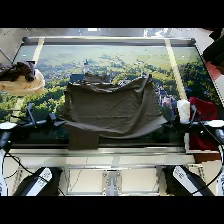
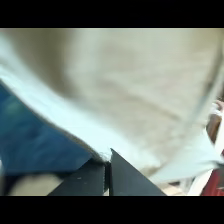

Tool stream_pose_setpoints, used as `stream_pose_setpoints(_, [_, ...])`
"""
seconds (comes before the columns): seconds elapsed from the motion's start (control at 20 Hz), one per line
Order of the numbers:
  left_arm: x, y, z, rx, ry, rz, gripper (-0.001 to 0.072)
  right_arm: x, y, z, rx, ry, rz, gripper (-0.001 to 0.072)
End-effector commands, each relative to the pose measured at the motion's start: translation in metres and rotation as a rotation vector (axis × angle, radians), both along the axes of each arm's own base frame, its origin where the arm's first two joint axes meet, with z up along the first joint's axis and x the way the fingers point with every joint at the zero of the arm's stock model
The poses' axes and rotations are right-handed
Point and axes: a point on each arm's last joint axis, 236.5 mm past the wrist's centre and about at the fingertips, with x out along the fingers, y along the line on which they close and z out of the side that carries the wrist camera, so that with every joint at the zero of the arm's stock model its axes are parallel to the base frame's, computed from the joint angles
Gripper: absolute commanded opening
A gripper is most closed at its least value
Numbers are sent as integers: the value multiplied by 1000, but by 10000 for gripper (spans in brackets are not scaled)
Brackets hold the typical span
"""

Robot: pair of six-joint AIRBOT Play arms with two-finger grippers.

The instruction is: Fold the shirts.

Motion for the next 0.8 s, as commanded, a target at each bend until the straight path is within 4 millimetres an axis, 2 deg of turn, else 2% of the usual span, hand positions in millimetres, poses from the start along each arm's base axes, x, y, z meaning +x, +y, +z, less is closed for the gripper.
stream_pose_setpoints(0.0, [9,-2,107,141,-307,-68,12,-6,27,111,-64,-291,221,11])
stream_pose_setpoints(0.15, [3,6,238,401,-708,16,13,-22,40,226,-330,-616,289,11])
stream_pose_setpoints(0.2, [-6,12,283,487,-834,89,12,-31,41,261,-444,-717,292,11])
stream_pose_setpoints(0.25, [-17,20,317,551,-906,164,12,-39,41,298,-585,-835,289,10])
stream_pose_setpoints(0.4, [-45,49,381,805,-955,280,11,-72,36,433,-950,-1176,110,9])
stream_pose_setpoints(0.45, [-51,51,411,856,-1002,300,11,-86,38,475,-1023,-1278,51,9])
stream_pose_setpoints(0.5, [-52,51,438,879,-1047,306,11,-93,38,505,-1065,-1345,11,9])
stream_pose_setpoints(0.55, [-48,48,463,883,-1089,290,10,-94,37,526,-1083,-1388,-12,9])
stream_pose_setpoints(0.6, [-39,46,480,867,-1116,264,11,-86,33,535,-1077,-1395,-15,9])
stream_pose_setpoints(0.65, [-26,46,491,828,-1129,241,11,-69,26,535,-1040,-1376,-10,9])
stream_pose_setpoints(0.7, [-10,47,493,773,-1120,210,11,-47,16,525,-975,-1330,-4,9])
stream_pose_setpoints(0.75, [12,48,482,687,-1089,168,11,-20,7,503,-888,-1246,35,9])
